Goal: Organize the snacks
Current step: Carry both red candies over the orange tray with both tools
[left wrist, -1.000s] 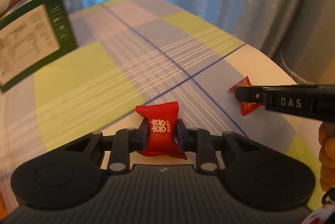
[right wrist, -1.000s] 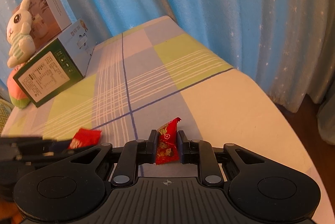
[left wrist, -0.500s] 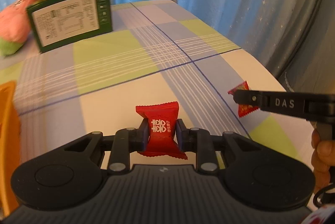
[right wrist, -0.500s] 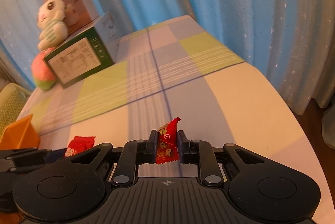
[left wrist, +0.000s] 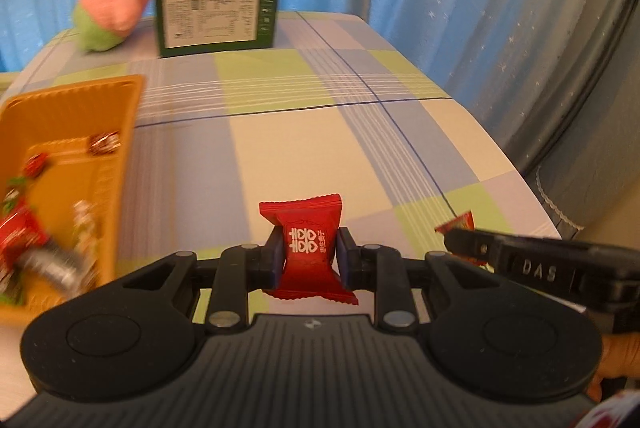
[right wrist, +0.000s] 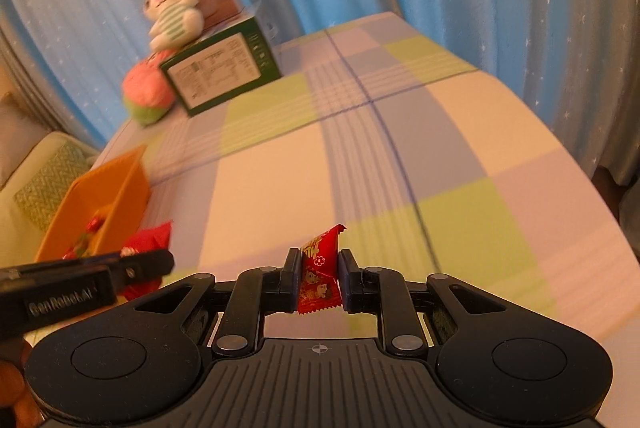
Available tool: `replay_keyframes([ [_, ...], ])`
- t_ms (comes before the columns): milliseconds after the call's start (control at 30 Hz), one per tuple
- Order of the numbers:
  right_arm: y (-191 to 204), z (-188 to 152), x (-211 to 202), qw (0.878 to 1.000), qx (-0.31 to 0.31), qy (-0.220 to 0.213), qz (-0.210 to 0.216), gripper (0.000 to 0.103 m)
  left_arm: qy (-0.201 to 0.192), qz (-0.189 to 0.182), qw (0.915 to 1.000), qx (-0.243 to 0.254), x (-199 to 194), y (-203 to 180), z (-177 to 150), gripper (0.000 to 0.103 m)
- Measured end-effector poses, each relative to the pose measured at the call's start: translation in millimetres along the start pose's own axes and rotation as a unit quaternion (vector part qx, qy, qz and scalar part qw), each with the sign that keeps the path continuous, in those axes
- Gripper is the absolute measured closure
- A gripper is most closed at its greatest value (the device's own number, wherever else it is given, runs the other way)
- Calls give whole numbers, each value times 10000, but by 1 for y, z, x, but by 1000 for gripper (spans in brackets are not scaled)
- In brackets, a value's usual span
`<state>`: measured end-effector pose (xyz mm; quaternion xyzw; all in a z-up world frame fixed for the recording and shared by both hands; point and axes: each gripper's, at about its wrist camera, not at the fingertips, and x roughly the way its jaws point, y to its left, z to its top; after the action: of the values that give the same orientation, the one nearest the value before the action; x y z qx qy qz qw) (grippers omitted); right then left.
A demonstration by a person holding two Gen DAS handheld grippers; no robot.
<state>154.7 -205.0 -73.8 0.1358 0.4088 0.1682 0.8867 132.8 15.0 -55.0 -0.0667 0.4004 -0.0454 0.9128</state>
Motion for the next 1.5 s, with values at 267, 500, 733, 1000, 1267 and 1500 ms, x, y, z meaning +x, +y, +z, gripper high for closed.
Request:
replay_keyframes([
  [267, 39, -32, -34, 9994, -299, 101, 130, 84, -158, 174, 9992, -318, -52, 18, -22, 80],
  [500, 69, -38, -53, 9983, -509, 52, 278, 84, -278, 270, 9983, -437, -84, 28, -35, 80],
  [733, 95, -40, -66, 9966, -713, -21, 424, 84, -388, 377, 9972, -514, -111, 39, -47, 80],
  [1000, 120, -45, -72, 9940, -932, -45, 565, 84, -494, 488, 9956, -625, -133, 55, -56, 80],
  [1267, 139, -50, -72, 9915, -1119, -17, 663, 84, -573, 590, 9940, -718, -147, 69, -62, 80],
  [1500, 153, -55, -69, 9893, -1259, 27, 738, 84, -597, 647, 9930, -791, -153, 79, -65, 80],
])
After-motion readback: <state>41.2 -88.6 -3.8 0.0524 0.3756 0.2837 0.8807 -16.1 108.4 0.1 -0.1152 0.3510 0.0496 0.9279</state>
